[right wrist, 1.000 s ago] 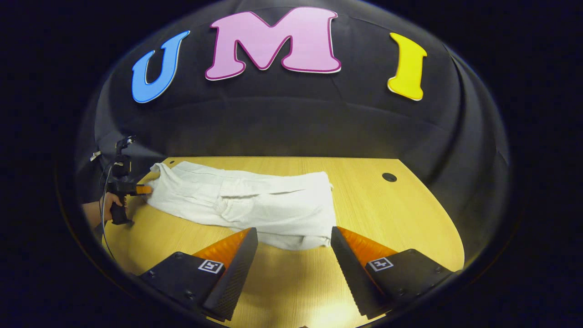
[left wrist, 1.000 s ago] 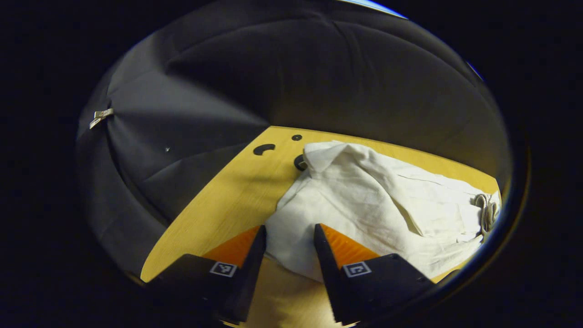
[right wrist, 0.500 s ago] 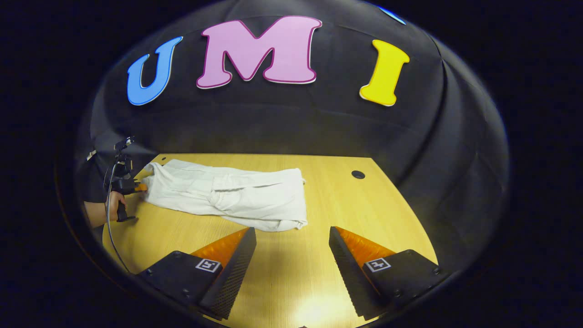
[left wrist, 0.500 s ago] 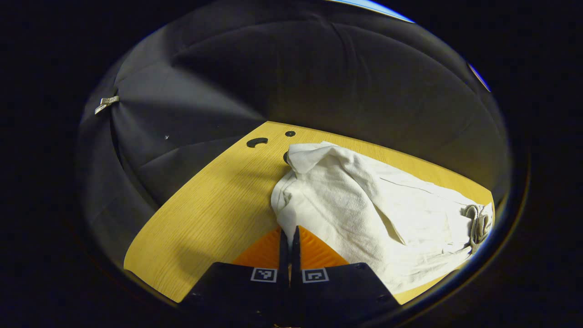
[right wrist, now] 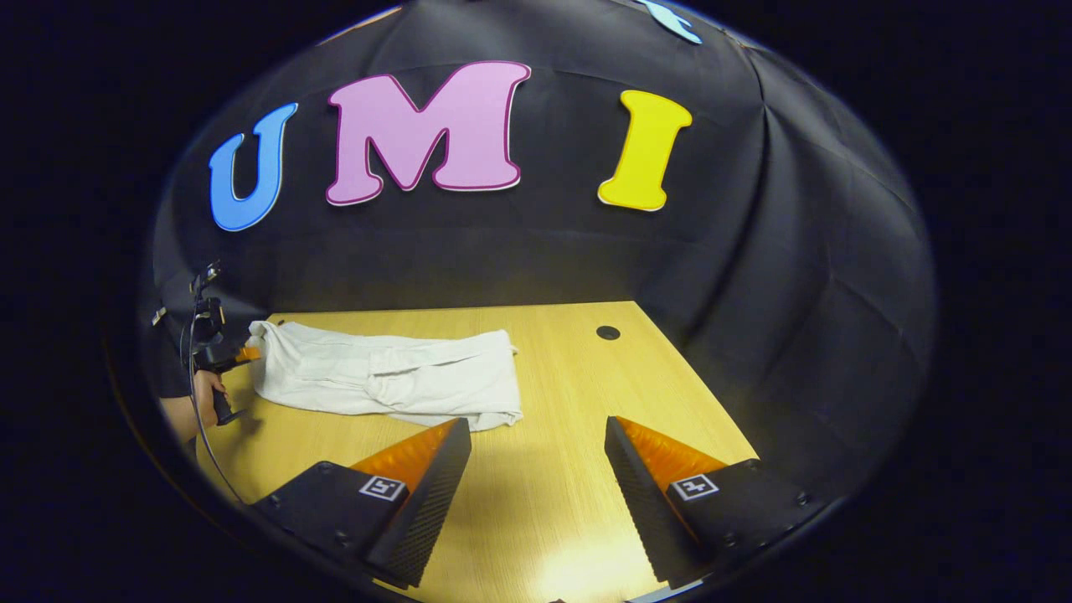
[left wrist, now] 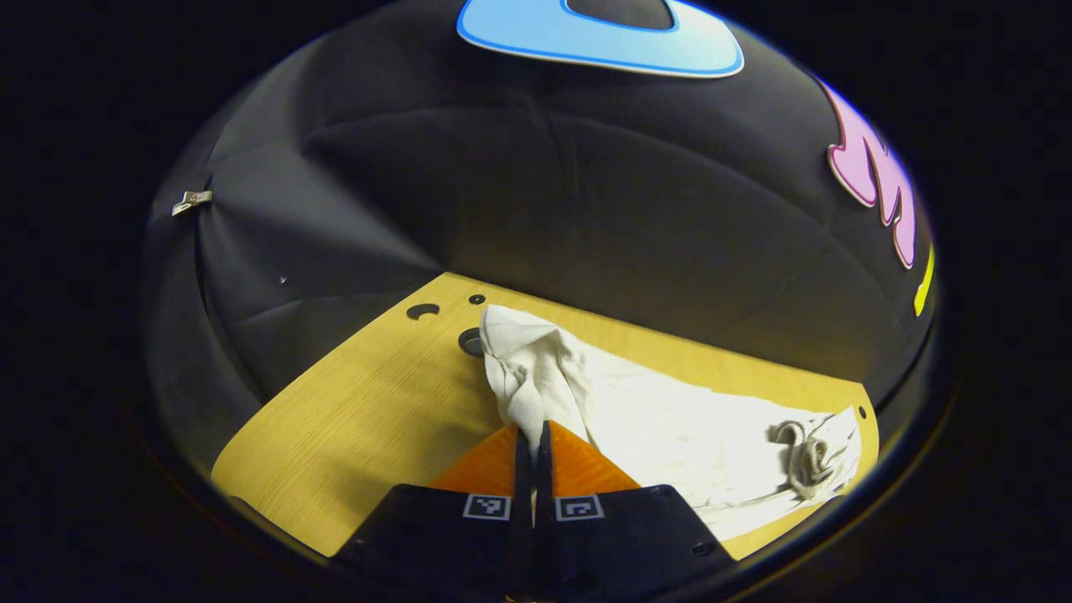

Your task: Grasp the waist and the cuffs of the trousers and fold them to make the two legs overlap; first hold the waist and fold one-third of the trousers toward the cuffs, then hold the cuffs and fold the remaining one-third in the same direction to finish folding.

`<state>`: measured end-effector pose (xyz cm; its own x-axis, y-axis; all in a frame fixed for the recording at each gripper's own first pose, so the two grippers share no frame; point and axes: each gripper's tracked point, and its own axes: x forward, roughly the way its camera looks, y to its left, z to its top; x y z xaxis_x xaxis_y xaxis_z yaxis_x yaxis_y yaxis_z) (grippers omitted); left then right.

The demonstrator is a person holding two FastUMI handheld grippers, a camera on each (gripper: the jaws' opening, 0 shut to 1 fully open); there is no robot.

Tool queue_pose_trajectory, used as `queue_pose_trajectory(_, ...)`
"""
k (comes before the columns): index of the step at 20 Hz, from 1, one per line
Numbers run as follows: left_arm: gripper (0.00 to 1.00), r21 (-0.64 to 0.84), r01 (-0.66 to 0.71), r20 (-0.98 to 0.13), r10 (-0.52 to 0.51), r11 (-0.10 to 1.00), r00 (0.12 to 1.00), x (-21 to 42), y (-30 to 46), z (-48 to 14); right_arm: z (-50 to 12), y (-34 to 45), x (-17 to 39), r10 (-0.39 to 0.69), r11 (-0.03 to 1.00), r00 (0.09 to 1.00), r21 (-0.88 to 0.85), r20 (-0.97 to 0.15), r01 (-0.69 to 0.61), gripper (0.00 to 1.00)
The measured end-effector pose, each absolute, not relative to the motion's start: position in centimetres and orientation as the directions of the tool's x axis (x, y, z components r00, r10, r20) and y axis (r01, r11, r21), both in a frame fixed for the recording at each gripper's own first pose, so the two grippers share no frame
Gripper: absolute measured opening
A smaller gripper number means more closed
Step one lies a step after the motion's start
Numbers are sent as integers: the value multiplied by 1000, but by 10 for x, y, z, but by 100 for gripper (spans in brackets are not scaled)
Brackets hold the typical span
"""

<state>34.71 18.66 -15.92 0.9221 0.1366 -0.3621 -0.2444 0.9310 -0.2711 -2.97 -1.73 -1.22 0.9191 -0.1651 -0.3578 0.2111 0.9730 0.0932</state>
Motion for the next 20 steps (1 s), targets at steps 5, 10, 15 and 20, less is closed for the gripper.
queue_pose_trajectory(5,5,-373,-211,-295,100,903,950,340,158,-96,-15,-30,-46,-153,970,924,127,-350,209,98)
queue_pose_trajectory(10,5,-344,-156,-237,75,926,969,336,100,-37,-24,-57,-44,-122,972,936,153,-330,180,98)
queue_pose_trajectory(15,5,-331,-102,-214,30,938,976,341,15,6,-28,-90,-32,-86,958,948,235,-305,162,98)
queue_pose_trajectory(20,5,-310,-18,-198,-46,951,979,354,-86,29,-36,-117,-32,-53,954,955,270,-291,135,98)
